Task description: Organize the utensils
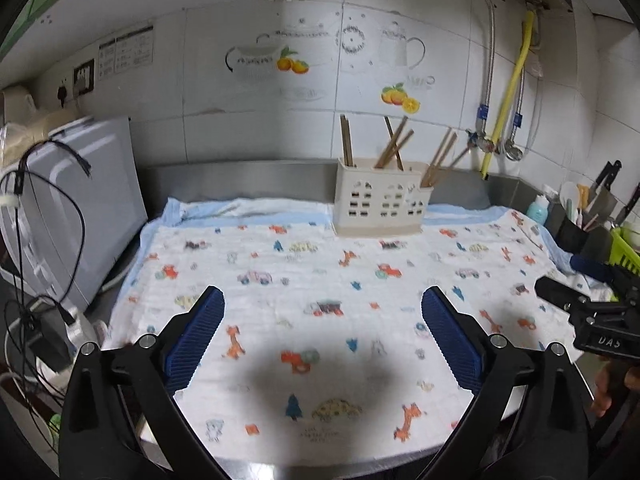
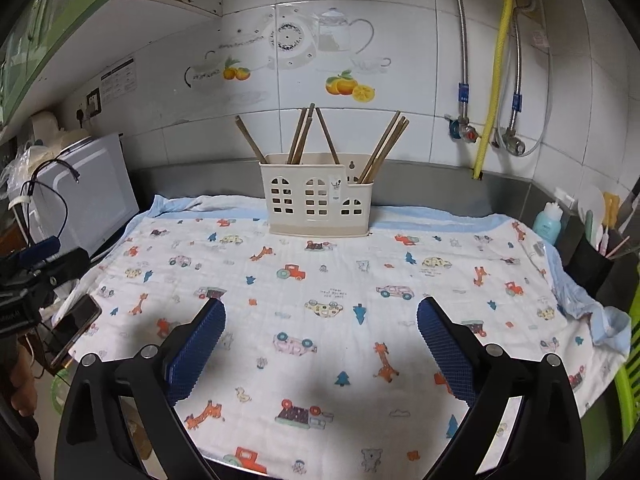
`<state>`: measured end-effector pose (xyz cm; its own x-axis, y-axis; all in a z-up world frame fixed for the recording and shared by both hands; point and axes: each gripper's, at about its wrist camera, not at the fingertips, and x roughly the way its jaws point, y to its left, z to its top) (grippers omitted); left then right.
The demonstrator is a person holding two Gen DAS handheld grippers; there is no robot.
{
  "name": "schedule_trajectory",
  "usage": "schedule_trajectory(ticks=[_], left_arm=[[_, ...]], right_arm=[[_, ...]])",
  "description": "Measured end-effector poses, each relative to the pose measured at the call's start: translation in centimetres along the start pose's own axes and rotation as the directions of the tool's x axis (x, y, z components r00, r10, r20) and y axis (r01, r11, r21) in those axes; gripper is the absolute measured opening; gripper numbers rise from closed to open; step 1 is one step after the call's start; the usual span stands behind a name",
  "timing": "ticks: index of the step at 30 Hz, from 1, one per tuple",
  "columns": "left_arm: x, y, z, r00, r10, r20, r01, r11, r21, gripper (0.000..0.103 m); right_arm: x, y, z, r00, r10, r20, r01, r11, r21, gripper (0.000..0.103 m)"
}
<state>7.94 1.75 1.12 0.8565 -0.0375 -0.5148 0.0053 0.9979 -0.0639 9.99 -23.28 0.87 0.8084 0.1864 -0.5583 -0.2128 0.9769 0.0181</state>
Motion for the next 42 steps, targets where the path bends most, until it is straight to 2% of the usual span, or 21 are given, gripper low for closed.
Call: schedule_trajectory(ticks=[7, 27, 42], left_arm=[[0.4, 0.1, -1.9, 0.999, 0.022, -0.047, -0.021, 1.0, 0.012, 0.098], [-1.2, 0.3, -1.5, 0.999, 0.04, 0.004, -0.04, 0.999, 0.014, 0.098], [-1.4, 0.2, -1.5, 0.999, 0.036, 0.011, -0.036, 0.999, 0.008, 0.098]], right_arm=[[-0.4, 0.5, -1.0, 1.0, 0.005, -0.02, -0.005, 1.0, -0.001, 0.094], [-0.7, 0.9, -1.0, 0.999, 0.027, -0.02, -0.027, 1.0, 0.0, 0.094], [-1.0, 0.9, -0.9, 1.0, 0.024, -0.014, -0.024, 1.0, -0.006, 0.094]])
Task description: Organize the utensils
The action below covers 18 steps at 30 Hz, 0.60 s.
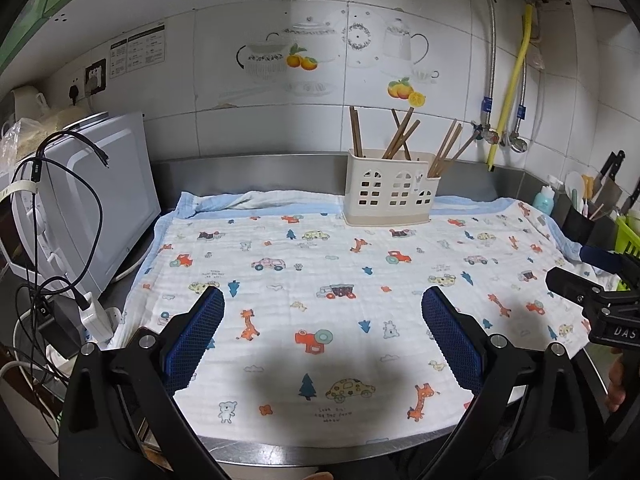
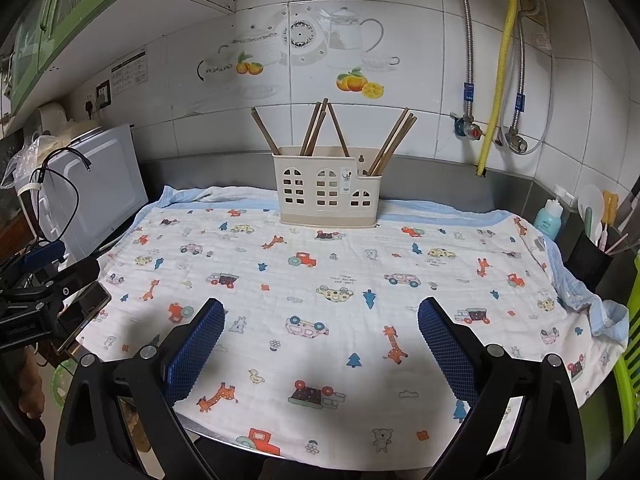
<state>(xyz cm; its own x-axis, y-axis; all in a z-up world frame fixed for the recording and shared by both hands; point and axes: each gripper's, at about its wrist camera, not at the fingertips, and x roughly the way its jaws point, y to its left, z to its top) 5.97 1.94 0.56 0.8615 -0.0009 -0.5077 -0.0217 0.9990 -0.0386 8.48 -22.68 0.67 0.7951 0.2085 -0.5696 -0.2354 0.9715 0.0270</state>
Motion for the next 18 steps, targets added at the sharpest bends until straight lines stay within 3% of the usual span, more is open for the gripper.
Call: schedule_trajectory(ticks=[18], left_arm=[[-0.23, 0.3, -0.24, 1.0, -0.008, 0.016, 0.008, 1.0, -0.008, 0.098]], right_arm=[[-0.14, 0.35, 0.15, 1.0, -0.002, 0.003, 0.002, 1.0, -0.015, 0.095]])
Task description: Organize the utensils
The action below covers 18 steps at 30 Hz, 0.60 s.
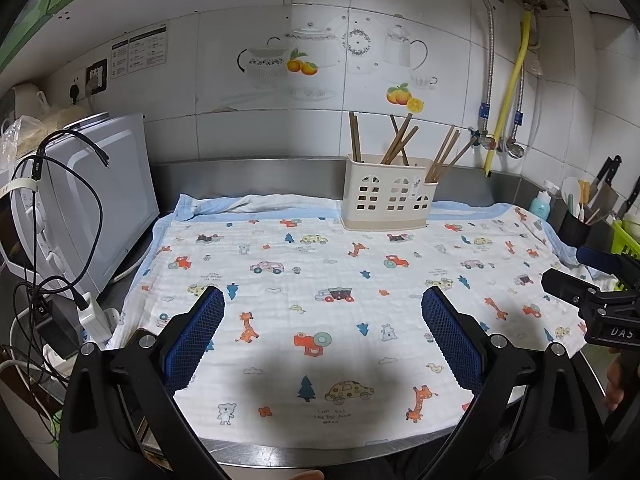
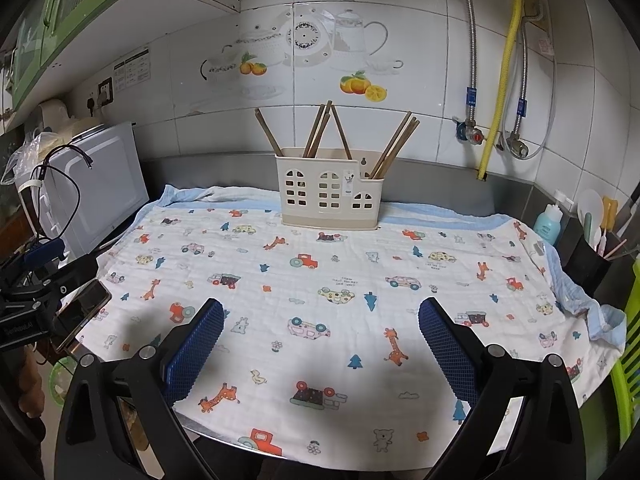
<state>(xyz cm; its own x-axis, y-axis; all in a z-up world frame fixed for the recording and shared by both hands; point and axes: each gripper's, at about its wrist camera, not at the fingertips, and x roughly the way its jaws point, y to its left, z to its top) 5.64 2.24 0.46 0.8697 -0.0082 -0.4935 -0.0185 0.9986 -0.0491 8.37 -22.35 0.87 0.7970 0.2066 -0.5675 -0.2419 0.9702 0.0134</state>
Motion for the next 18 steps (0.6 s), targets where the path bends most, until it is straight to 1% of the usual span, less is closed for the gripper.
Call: schedule_trajectory(ticks=[18], left_arm=[[-0.13, -0.15, -0.19, 1.0, -0.002, 0.004, 0.002, 1.0, -0.001, 0.098]], right_arm=[[-0.03, 0.26, 0.1, 1.0, 0.01, -0.001, -0.01, 1.0, -0.003, 0.095]])
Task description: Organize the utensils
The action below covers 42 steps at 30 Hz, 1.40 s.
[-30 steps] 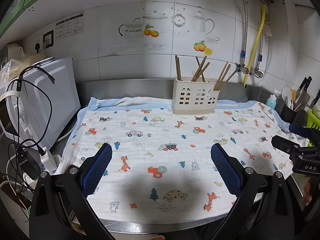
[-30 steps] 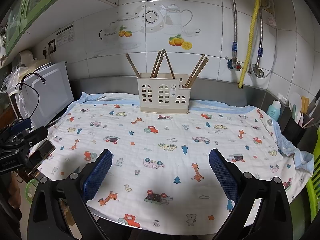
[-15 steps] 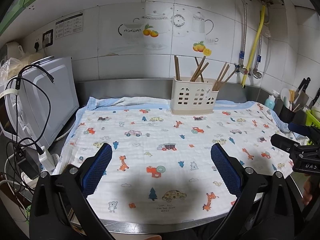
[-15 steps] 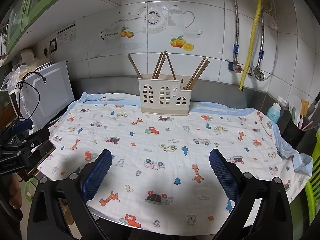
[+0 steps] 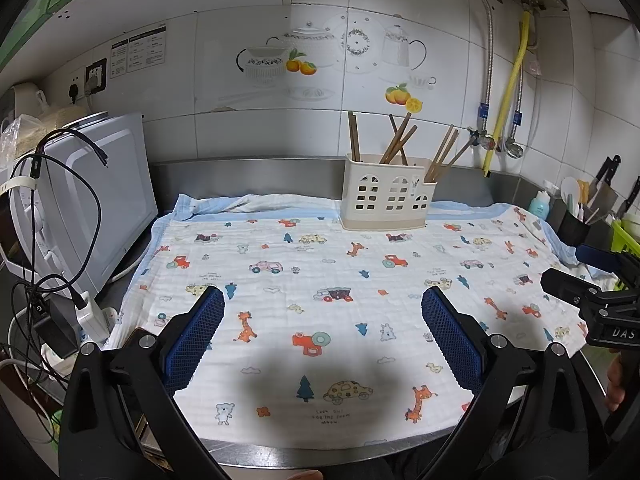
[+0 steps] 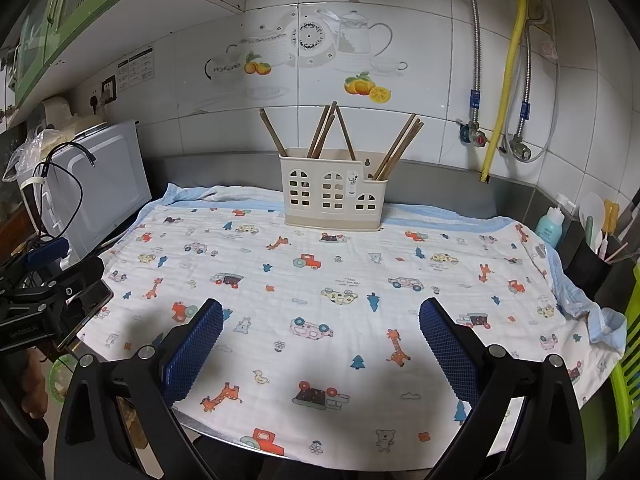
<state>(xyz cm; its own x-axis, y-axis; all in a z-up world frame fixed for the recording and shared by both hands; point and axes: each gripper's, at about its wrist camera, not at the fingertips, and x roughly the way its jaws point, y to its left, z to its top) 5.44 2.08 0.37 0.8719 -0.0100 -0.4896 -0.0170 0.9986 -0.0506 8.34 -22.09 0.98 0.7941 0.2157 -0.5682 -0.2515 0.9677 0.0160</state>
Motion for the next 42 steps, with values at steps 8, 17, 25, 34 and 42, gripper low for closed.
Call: schedule_trajectory(ticks=[8, 17, 25, 34, 42], left_arm=[[0.01, -0.12, 0.02, 1.0, -0.002, 0.007, 0.002, 1.0, -0.002, 0.098], [0.26, -0.1, -0.07, 1.0, -0.003, 0.004, 0.003, 1.0, 0.0, 0.098], [0.29, -0.09, -0.13, 1.0, -0.006, 0.011, 0.006, 1.0, 0.004, 0.098], [0.32, -0.04, -0.14, 1.0, -0.007, 0.012, 0.007, 1.0, 0.005, 0.098], [0.31, -0.05, -0.14, 1.0, -0.004, 0.012, 0.004, 1.0, 0.003, 0.098]], right_arm=[[0.03, -0.01, 0.02, 1.0, 0.004, 0.0, -0.004, 1.0, 0.002, 0.095], [0.07, -0.05, -0.01, 1.0, 0.008, 0.001, -0.008, 1.0, 0.005, 0.095], [0.15, 0.02, -0.01, 1.0, 0.017, -0.003, -0.017, 1.0, 0.004, 0.095], [0.21, 0.2, 0.04, 1.0, 0.018, -0.002, -0.018, 1.0, 0.005, 0.095], [0.19, 0.16, 0.07, 1.0, 0.017, 0.001, -0.017, 1.0, 0.008, 0.095]])
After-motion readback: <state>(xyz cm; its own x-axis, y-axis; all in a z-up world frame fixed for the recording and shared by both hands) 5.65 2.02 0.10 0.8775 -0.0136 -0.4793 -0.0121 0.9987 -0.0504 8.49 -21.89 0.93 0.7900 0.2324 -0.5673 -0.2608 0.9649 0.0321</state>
